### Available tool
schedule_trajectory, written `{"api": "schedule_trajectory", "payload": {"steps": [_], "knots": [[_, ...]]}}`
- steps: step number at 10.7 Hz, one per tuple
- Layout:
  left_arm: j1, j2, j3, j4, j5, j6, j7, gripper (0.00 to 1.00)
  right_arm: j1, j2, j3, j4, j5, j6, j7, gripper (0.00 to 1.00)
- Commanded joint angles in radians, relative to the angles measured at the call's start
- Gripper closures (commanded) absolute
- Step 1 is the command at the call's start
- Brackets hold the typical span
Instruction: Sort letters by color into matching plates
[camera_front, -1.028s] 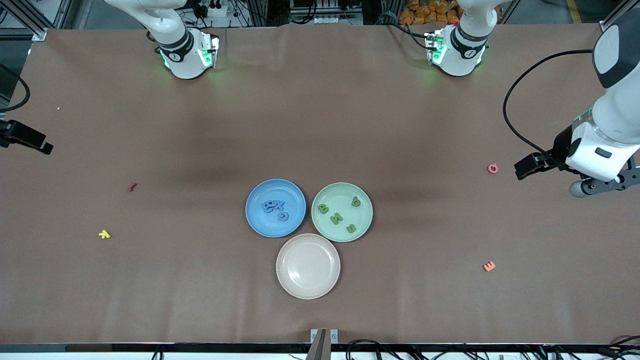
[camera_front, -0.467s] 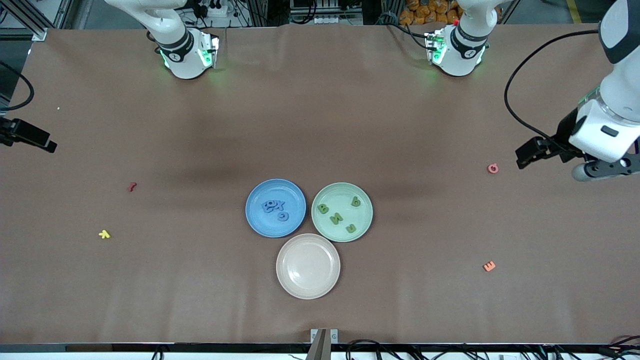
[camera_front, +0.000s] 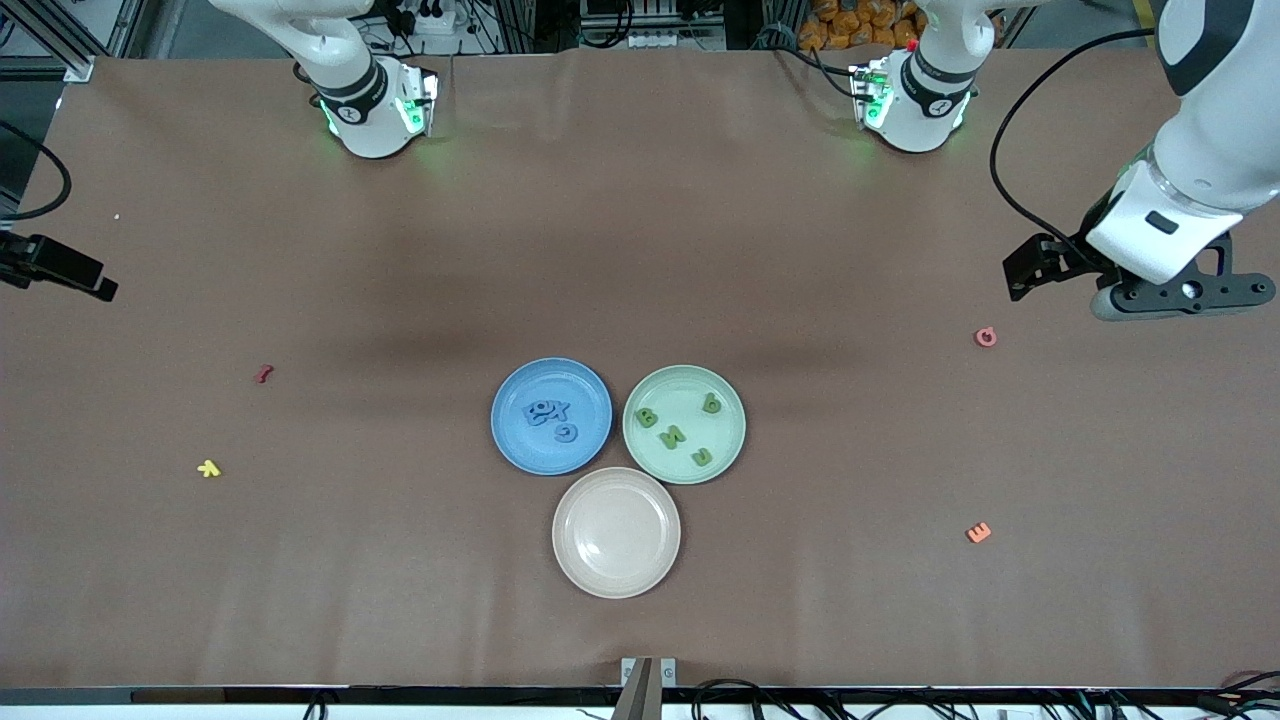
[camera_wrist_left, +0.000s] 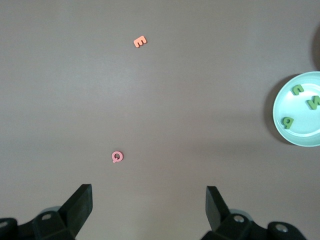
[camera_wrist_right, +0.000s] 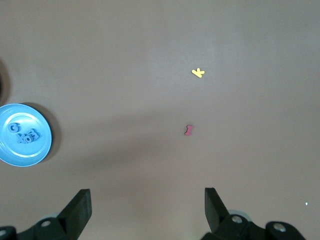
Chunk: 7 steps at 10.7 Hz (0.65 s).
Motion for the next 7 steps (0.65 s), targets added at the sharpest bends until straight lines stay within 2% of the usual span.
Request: {"api": "schedule_trajectory", "payload": {"steps": [1,4,7], "knots": [[-0.020,-0.049,0.035,-0.032,-0.047,0.003,0.071,0.00,-0.005,0.001,0.006,0.015,-0.001,-0.016,0.015,0.00],[-0.007,-0.064,0.035,-0.023,-0.107,-0.005,0.067,0.00,-0.005,0.001,0.006,0.015,0.006,-0.016,0.013,0.00],[0.003,-0.053,0.037,0.006,-0.107,-0.022,0.065,0.00,0.001,0.002,0.008,0.013,0.006,-0.018,0.015,0.00]]}}
